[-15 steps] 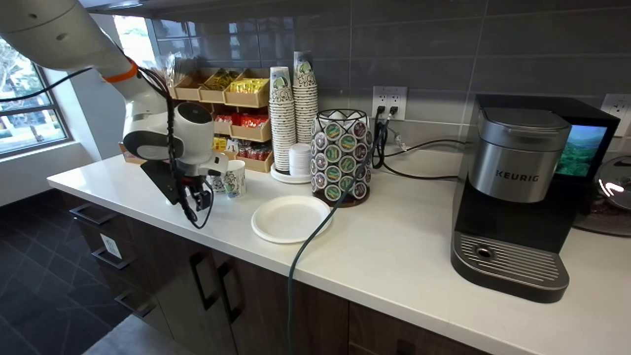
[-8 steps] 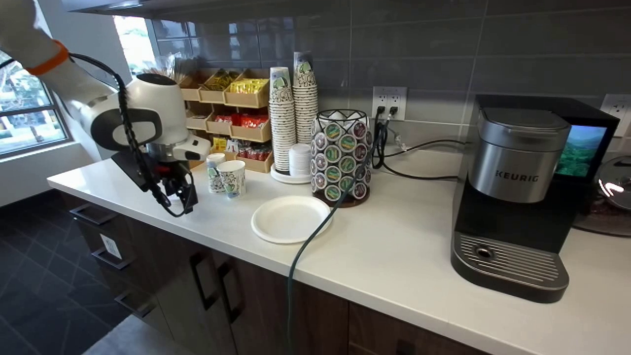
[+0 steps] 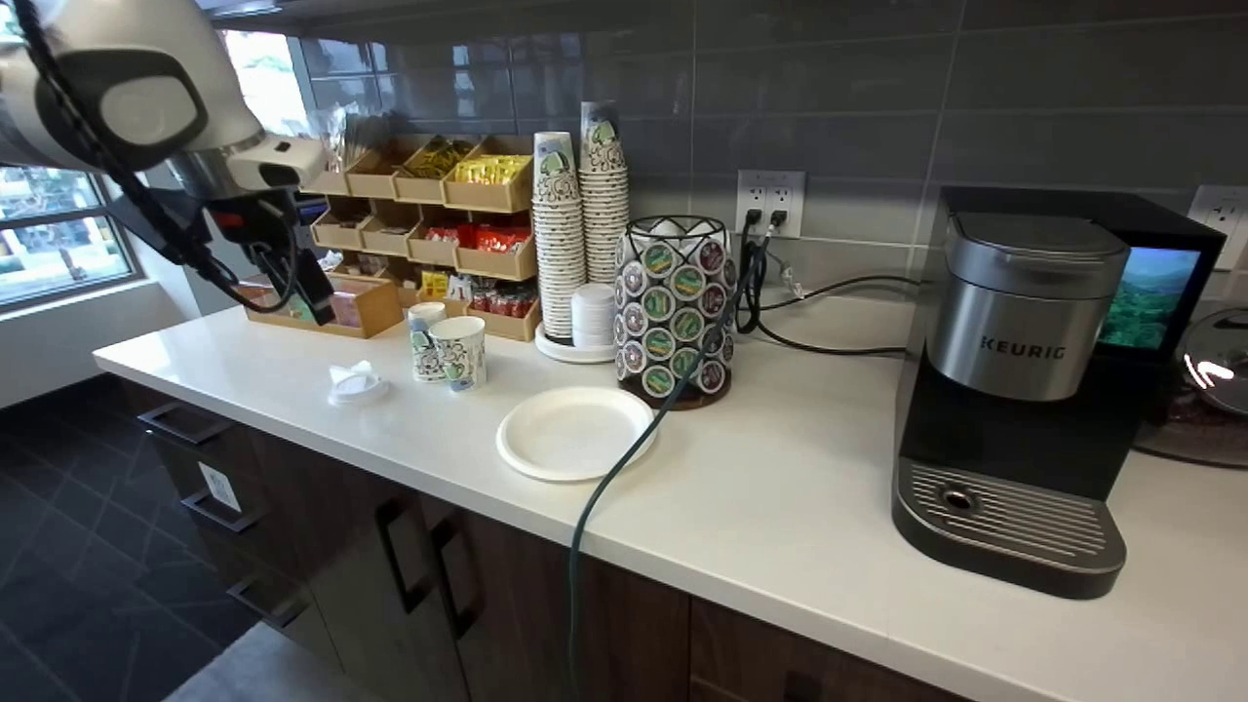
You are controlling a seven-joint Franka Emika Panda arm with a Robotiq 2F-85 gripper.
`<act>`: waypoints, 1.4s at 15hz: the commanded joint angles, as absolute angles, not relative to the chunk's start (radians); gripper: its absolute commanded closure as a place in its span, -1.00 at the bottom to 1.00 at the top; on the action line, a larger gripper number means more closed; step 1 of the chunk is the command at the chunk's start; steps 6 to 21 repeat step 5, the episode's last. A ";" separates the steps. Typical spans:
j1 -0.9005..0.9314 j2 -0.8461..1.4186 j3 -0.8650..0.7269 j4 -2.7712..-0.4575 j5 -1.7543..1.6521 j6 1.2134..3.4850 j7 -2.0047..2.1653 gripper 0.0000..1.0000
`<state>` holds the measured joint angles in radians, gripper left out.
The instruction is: Flip the cup lid over on the countertop
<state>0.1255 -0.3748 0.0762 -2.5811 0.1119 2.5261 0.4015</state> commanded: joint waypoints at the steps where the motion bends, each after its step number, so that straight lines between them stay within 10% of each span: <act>1: 0.111 -0.424 0.107 -2.583 0.145 2.480 0.356 -1.00; 21: 0.138 -0.521 0.104 -2.612 0.180 2.425 0.293 -1.00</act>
